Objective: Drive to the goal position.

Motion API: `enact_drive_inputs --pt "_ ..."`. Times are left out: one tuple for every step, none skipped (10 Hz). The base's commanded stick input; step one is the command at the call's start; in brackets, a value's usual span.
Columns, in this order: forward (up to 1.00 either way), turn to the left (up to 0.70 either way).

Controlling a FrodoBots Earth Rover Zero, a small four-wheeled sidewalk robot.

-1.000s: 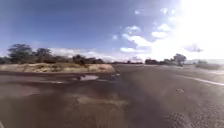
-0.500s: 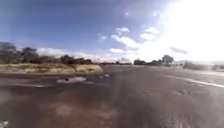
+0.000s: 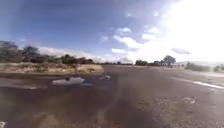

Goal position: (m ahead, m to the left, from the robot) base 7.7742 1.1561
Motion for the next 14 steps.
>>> enact_drive_inputs --pt "0.7 0.0" --pt "0.7 0.0" --pt "0.7 0.0" --pt "0.7 0.0" --pt "0.7 0.0" --pt "0.7 0.0" --pt "0.7 0.0" --pt "0.7 0.0" --pt "0.7 0.0" --pt "0.7 0.0" --pt "0.7 0.0" --pt "0.7 0.0" --pt "0.7 0.0" --pt "0.7 0.0"
